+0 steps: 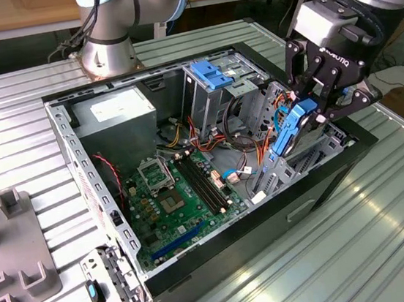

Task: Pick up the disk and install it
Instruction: 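Insert the disk into the insertion slot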

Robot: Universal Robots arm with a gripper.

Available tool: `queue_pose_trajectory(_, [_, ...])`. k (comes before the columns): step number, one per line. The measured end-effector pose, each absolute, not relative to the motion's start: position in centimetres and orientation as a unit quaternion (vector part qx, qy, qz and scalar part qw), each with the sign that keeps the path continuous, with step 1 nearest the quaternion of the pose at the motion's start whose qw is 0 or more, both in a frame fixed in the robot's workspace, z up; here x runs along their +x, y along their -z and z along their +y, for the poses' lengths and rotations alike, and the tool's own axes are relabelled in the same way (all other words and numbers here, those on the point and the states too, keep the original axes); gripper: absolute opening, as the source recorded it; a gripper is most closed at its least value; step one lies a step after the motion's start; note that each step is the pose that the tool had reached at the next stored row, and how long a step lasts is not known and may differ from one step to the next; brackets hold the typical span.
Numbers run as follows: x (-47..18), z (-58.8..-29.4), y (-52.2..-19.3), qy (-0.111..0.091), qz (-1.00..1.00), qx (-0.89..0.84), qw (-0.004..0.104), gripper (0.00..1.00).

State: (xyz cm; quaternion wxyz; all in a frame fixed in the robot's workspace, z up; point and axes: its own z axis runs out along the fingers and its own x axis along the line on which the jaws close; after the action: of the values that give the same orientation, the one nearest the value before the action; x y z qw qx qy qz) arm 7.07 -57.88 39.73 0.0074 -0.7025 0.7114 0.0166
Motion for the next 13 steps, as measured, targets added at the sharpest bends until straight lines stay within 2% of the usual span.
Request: queue_pose_trajectory(13, [7.1,-57.9,-38.0,-0.017,0.711,-0.703,0.007,0.37])
